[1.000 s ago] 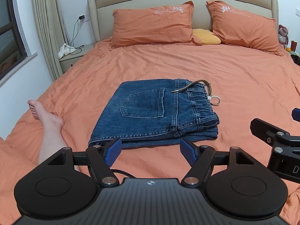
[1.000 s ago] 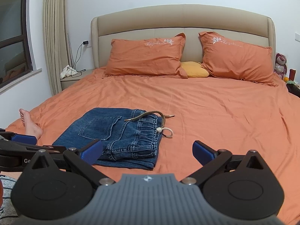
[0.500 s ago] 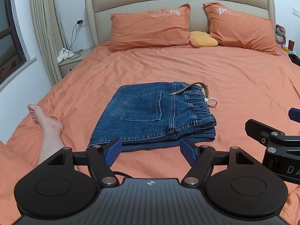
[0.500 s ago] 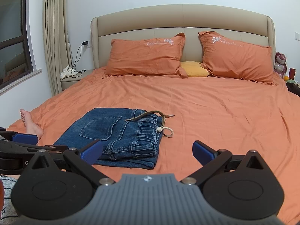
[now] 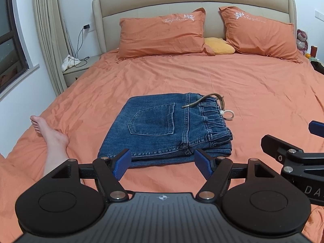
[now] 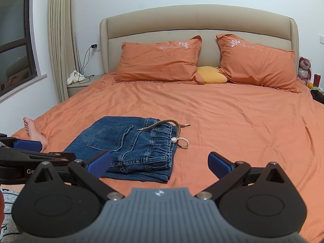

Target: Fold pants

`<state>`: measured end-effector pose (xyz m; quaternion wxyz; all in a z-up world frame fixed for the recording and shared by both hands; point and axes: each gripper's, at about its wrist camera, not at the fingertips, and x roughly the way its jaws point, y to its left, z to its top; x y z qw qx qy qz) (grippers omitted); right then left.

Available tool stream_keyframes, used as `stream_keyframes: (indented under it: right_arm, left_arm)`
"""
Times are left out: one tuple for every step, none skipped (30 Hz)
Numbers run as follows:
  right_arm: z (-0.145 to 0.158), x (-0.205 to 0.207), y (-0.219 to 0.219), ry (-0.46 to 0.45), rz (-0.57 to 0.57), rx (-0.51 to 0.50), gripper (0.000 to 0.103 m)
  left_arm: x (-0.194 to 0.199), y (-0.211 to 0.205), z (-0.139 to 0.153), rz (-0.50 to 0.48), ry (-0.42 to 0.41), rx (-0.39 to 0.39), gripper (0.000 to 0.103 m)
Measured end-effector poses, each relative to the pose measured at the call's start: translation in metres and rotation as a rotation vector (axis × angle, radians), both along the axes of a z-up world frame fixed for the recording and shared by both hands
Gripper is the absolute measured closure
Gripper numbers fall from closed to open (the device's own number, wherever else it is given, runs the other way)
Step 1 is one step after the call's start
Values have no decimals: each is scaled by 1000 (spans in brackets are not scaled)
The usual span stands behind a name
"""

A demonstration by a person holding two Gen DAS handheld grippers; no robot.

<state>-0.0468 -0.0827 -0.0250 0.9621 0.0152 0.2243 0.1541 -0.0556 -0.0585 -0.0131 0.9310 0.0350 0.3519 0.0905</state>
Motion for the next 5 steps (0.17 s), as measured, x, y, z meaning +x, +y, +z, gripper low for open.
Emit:
stream_keyframes:
  right_arm:
    - [0, -1, -1, 0, 0, 0, 5]
    - [0, -1, -1, 0, 0, 0, 5]
    - [0, -1, -1, 1, 0, 0, 5]
    - [0, -1, -1, 1, 0, 0, 5]
    - [0, -1, -1, 1, 0, 1, 5]
  left_arm:
    - [0, 0, 0, 0, 0, -1, 20]
    - [0, 0, 0, -1, 0, -1, 20]
    - [0, 0, 0, 0, 0, -1, 20]
    - [0, 0, 0, 4, 1, 0, 20]
    - [0, 0, 1, 5, 1, -1, 20]
